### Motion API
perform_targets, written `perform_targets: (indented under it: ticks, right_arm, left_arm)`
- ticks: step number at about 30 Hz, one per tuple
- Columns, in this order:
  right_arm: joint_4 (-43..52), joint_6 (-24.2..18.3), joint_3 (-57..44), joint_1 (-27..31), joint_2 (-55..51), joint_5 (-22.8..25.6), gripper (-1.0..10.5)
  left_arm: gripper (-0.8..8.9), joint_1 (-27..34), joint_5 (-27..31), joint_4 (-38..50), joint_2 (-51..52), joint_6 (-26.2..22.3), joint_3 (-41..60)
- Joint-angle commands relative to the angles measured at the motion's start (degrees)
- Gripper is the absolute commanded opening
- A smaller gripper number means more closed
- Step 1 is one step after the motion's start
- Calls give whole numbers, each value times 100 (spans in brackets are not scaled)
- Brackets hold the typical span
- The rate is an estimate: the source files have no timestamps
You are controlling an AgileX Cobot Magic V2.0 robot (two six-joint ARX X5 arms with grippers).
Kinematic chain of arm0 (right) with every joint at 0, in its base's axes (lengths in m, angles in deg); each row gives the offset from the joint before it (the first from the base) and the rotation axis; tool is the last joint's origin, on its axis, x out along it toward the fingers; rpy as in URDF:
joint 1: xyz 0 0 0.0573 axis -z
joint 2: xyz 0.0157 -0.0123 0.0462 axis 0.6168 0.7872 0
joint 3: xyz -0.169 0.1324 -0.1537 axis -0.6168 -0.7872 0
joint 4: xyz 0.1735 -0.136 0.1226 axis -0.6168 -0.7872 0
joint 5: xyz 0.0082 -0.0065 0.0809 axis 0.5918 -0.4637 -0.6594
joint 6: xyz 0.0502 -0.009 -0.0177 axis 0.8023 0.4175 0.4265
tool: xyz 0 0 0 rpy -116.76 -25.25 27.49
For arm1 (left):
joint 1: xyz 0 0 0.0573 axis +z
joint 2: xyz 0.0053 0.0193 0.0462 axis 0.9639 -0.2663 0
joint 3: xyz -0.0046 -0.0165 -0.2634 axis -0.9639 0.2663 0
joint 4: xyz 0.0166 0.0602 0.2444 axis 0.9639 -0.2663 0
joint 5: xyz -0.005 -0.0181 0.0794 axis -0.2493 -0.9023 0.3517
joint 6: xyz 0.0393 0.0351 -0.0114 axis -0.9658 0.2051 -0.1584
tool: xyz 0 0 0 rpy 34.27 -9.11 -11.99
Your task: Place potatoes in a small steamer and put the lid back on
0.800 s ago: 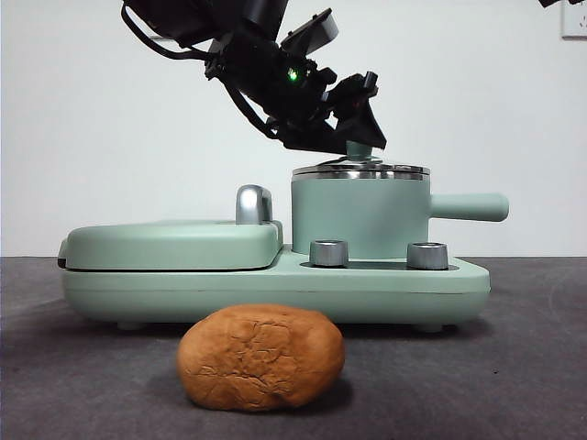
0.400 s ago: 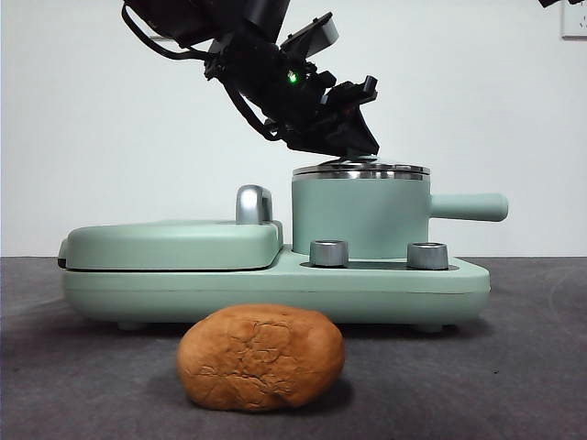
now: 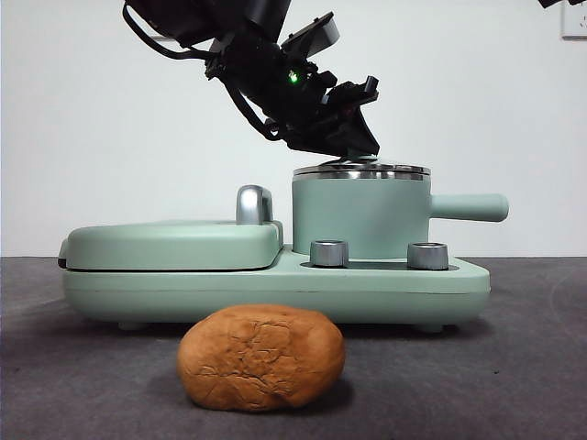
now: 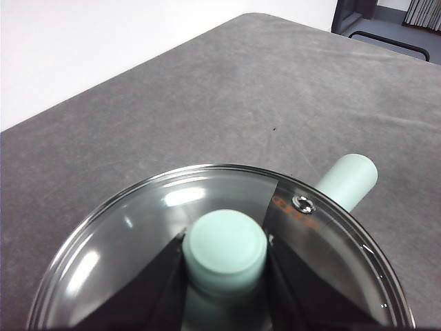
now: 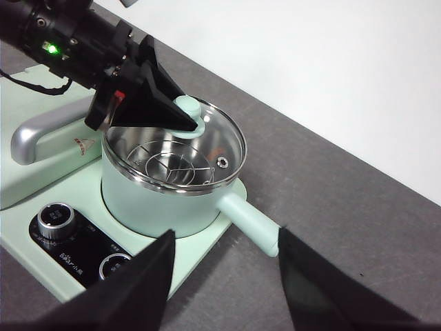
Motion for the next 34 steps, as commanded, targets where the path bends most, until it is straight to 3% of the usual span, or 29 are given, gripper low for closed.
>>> perform_targets:
  ticks: [1, 13, 21, 27, 34]
  right_arm:
    - [28, 79, 111, -26, 20, -4, 237]
    - [-55, 81, 111, -26, 24, -7, 237]
    - [-127, 258, 111, -166, 22, -144, 237]
    - [-282, 251, 111, -691, 35, -378, 237]
    - [-439, -39, 111, -1851, 391, -461, 237]
  left_arm:
    - [6, -111, -17, 61, 52, 7, -166]
    - [7, -109, -17, -2, 863, -17, -166]
    - [9, -28, 11, -697, 1661, -188, -166]
    - [9, 219, 0, -2061, 2420, -219, -162]
    - [9, 544, 2, -3038, 3254, -444, -157]
